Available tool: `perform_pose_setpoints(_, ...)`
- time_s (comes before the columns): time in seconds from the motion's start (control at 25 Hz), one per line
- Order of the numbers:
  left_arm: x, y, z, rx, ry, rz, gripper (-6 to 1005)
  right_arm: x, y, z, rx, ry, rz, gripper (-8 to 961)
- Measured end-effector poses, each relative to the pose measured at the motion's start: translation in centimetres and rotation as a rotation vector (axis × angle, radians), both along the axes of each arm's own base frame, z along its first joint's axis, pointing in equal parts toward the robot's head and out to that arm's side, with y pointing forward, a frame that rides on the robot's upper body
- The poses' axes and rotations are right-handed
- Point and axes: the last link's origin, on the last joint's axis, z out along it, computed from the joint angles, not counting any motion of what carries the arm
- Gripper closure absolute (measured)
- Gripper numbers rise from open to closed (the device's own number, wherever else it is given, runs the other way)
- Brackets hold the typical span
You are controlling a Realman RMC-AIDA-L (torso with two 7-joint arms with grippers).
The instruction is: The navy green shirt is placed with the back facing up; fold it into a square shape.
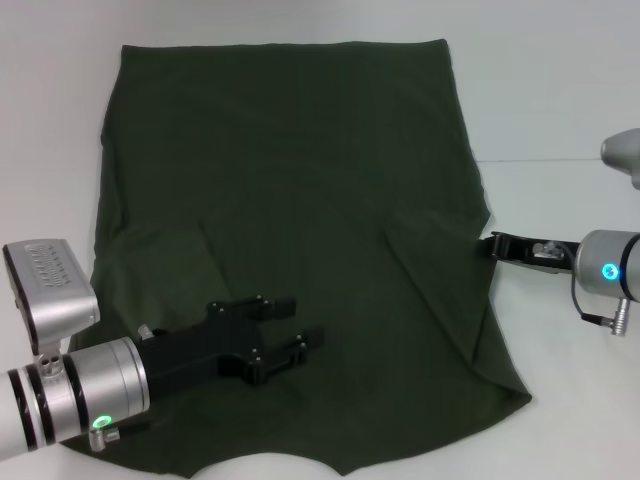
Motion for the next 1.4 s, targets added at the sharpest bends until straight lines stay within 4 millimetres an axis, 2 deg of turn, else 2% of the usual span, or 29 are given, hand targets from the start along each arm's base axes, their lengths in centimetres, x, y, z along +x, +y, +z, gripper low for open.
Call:
perform_pose_setpoints(0.08,0.0,0.0,0.0,0.0,0.0,0.0,438,0.3,0.0,0.3,0.014,0.002,-0.01,954)
perform_pose_setpoints(0.56,0.1,0.0,0.0,0.0,-0.005,-0.003,439,2.6,-1.0,2.0,0.034,0.036,-0.068,778)
perform_pose_setpoints(0.72,0.2,0.1,0.0,-0.002,-0.005,-0.005,439,2.3,-0.8,1.6,0.035,0.034,-0.064,692)
perform_pose_setpoints(1.04,0.3,0.2,0.0,-0.003,-0.004,-0.006,439,1.4,-0.2,0.5,0.046,0.018,-0.068,645)
perform_pose_setpoints(1.4,0.2,0.2,0.1,-0.001,-0.003,-0.003,439,1.4,-0.2,0.0,0.042,0.017,-0.078,644)
